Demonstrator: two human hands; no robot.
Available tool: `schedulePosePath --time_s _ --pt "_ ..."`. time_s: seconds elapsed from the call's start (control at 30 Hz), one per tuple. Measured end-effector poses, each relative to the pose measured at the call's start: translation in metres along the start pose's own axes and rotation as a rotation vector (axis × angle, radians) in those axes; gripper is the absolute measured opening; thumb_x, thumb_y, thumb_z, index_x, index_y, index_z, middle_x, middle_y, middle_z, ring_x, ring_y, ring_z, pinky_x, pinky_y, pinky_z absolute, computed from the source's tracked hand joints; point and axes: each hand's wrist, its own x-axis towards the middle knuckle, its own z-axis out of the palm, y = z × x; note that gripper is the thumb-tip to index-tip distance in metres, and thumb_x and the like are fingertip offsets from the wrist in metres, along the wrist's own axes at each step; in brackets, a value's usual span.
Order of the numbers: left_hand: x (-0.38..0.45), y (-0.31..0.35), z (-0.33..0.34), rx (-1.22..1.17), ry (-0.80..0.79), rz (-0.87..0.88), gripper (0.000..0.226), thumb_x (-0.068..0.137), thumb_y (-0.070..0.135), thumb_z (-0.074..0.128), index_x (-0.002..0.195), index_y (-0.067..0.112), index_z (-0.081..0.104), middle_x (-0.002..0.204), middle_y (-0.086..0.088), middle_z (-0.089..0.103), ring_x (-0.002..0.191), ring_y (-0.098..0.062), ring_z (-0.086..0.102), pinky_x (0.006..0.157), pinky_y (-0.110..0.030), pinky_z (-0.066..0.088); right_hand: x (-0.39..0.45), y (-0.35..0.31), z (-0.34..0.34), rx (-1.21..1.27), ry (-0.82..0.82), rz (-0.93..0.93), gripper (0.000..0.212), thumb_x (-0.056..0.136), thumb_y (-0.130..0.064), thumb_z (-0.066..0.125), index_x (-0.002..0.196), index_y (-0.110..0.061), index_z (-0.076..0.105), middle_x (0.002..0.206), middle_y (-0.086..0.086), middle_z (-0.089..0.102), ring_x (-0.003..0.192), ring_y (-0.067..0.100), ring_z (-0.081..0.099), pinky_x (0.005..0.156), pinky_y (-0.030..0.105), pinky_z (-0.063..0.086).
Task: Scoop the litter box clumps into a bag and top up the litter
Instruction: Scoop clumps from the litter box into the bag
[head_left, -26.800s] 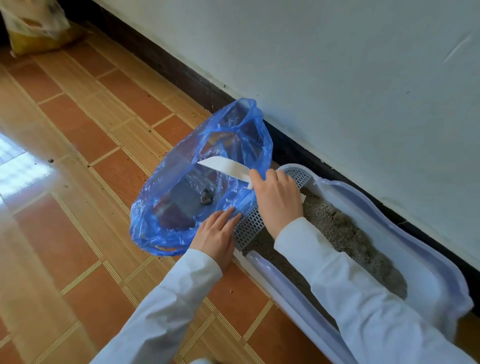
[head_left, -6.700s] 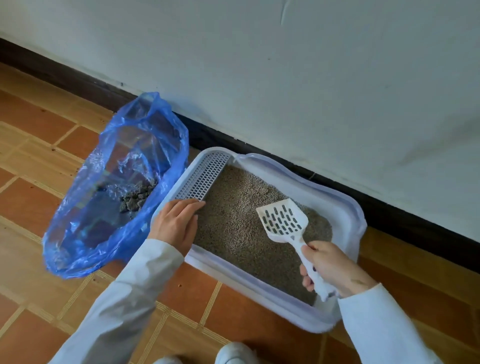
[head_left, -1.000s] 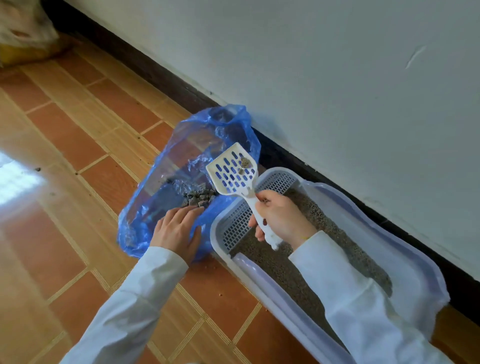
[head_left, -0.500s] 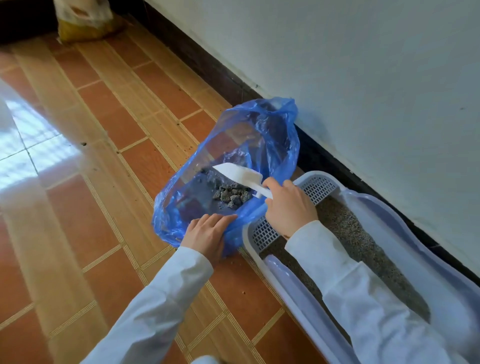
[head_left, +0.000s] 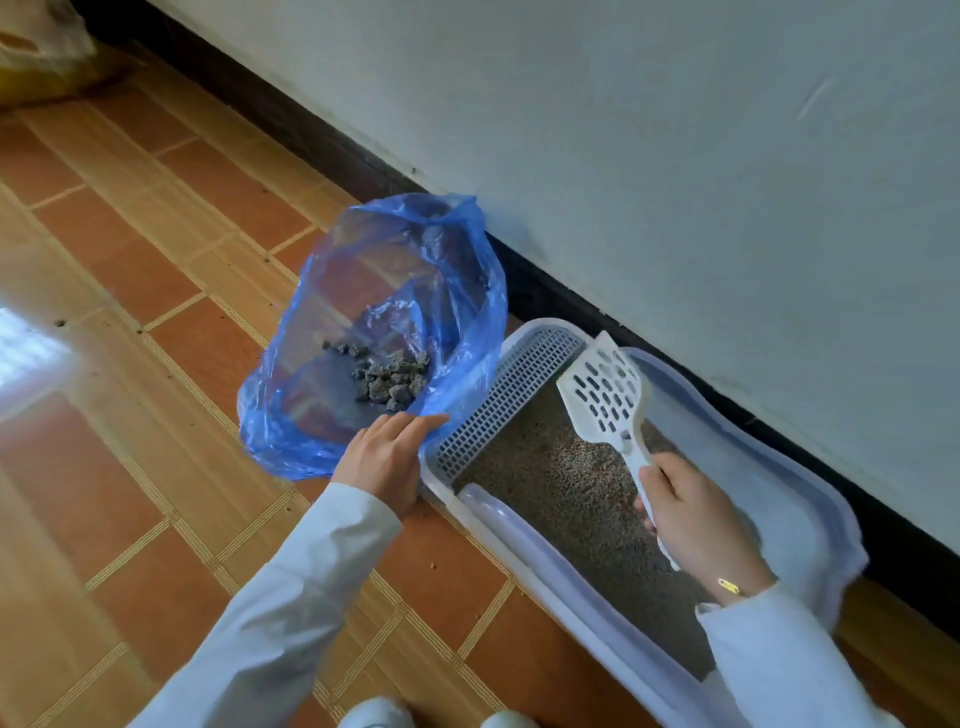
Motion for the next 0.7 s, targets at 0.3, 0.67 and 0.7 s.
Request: schedulePosePath --time_s 0.3,0.67,0.7 --pt "0.007 0.022 0.019 -0.051 -0.017 0.131 0.044 0.079 0.001 0.041 0.115 0.021 0.054 0.091 -0.01 0.068 0.075 -0.034 0.064 0.061 -0.045 0.054 -0.018 0.068 0.02 -0.159 -0.179 0.278 0.057 0.099 -0.012 0.031 0.151 -0.015 0.008 0.144 0.022 0.021 0.13 0.036 0.034 0.106 0.041 0.034" --pt "0.004 0.024 0.018 -0.024 -0.07 0.112 0.047 0.07 -0.016 0.065 0.11 0.009 0.067 0.092 -0.012 0.068 0.079 -0.035 0.065 0.064 -0.047 0.056 -0.008 0.067 0.039 -0.273 -0.374 0.245 0.063 0.09 -0.021 0.06 0.142 -0.013 0.024 0.142 0.012 0.032 0.125 0.033 0.047 0.098 0.038 0.041" --pt "0.004 0.025 0.018 -0.026 -0.073 0.109 0.048 0.069 -0.016 0.065 0.11 0.009 0.067 0.092 -0.012 0.068 0.079 -0.035 0.065 0.065 -0.047 0.056 -0.007 0.067 0.039 -0.295 -0.388 0.243 0.066 0.089 -0.024 0.062 0.142 -0.013 0.024 0.142 0.012 0.033 0.125 0.032 0.046 0.099 0.039 0.041"
